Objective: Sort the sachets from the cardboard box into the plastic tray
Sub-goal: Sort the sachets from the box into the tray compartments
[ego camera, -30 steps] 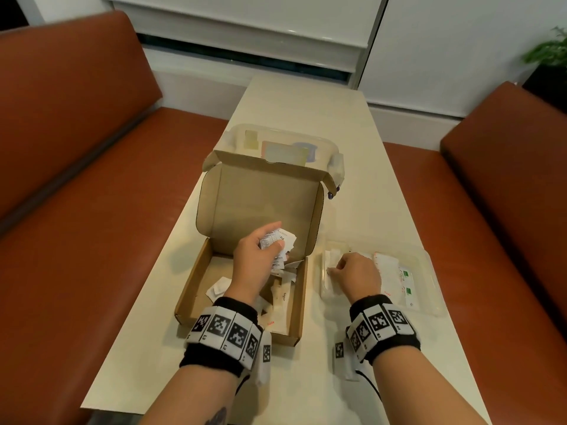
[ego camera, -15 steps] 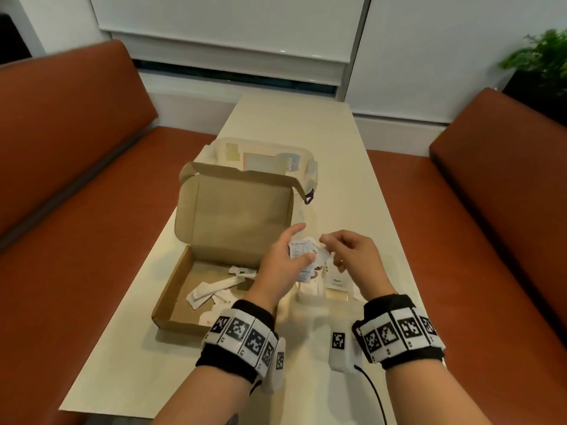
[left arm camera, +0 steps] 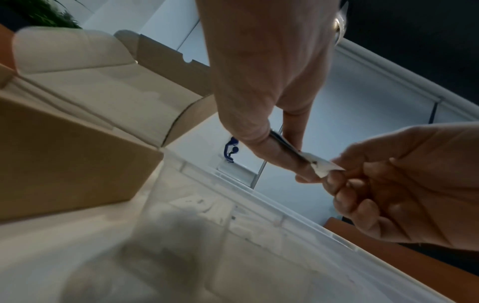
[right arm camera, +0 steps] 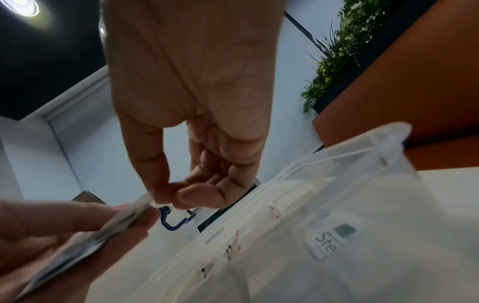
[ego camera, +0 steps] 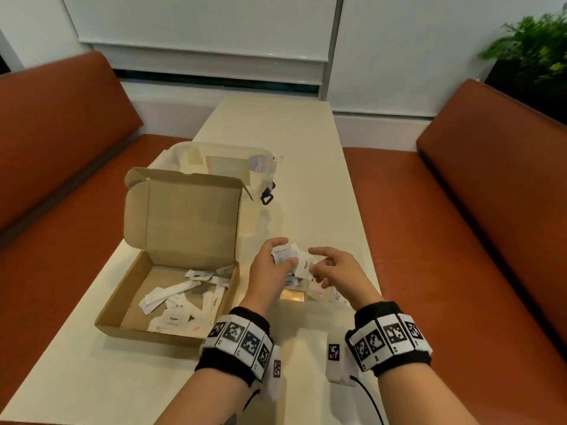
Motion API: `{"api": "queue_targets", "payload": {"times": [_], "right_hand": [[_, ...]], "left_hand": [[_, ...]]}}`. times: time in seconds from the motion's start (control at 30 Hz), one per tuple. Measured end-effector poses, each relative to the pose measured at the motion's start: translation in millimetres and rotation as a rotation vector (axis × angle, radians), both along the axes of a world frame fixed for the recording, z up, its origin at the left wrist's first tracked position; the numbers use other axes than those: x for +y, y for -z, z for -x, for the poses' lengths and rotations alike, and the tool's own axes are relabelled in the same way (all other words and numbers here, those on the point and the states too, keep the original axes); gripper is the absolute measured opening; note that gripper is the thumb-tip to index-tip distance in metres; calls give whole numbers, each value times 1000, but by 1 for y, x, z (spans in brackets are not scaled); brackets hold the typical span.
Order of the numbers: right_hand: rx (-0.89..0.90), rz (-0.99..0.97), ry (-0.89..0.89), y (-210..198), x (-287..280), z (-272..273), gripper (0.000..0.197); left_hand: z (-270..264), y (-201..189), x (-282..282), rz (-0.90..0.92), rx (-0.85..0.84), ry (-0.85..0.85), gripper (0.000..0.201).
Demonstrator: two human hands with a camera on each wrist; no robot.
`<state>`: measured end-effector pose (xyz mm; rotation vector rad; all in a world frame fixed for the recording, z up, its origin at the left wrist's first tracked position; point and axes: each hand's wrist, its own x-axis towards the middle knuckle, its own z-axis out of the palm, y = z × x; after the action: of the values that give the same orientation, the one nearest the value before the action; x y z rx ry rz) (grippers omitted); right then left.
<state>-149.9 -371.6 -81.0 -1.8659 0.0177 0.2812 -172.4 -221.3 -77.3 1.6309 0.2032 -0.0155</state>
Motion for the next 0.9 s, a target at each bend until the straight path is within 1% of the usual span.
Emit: {"api": "queue_targets", "payload": {"times": [0.1,0.17,0.23,0.33,0.43,0.53,0.67,0.8,0.83,0.9], "right_hand": [[-1,-40,17,0,-1,1,20],[-18,-114,87,0,1,2,11],[-44,-176,152,-1,5,2,8],[-67,-229,263,-1,13,1,10],[-56,-289,373,1,24,1,9],[-45,-294,408,8,39,5,8],[-50,-200,397,14,49,9,3],[-161,36,338,15,49,10,20],[-188,89,311,13,49,10,20],[-192,189,288,11,48,10,14]], "left_hand": [[1,-3,-7,3,-14,-23,35],[-1,-1,-6,-41,-49,-37,23],[-6,0,-2,-69,-54,-46,12],[-13,-2,4,-40,-22,-20,15],[-17,0,13,-23,-39,9,15],[-21,7,22,-28,-25,70,15],[-29,14,33,-96,-43,122,14],[-34,19,39,-183,-70,204,13],[-34,20,39,-198,-81,208,12],[-31,27,40,-192,-103,179,14]]}}
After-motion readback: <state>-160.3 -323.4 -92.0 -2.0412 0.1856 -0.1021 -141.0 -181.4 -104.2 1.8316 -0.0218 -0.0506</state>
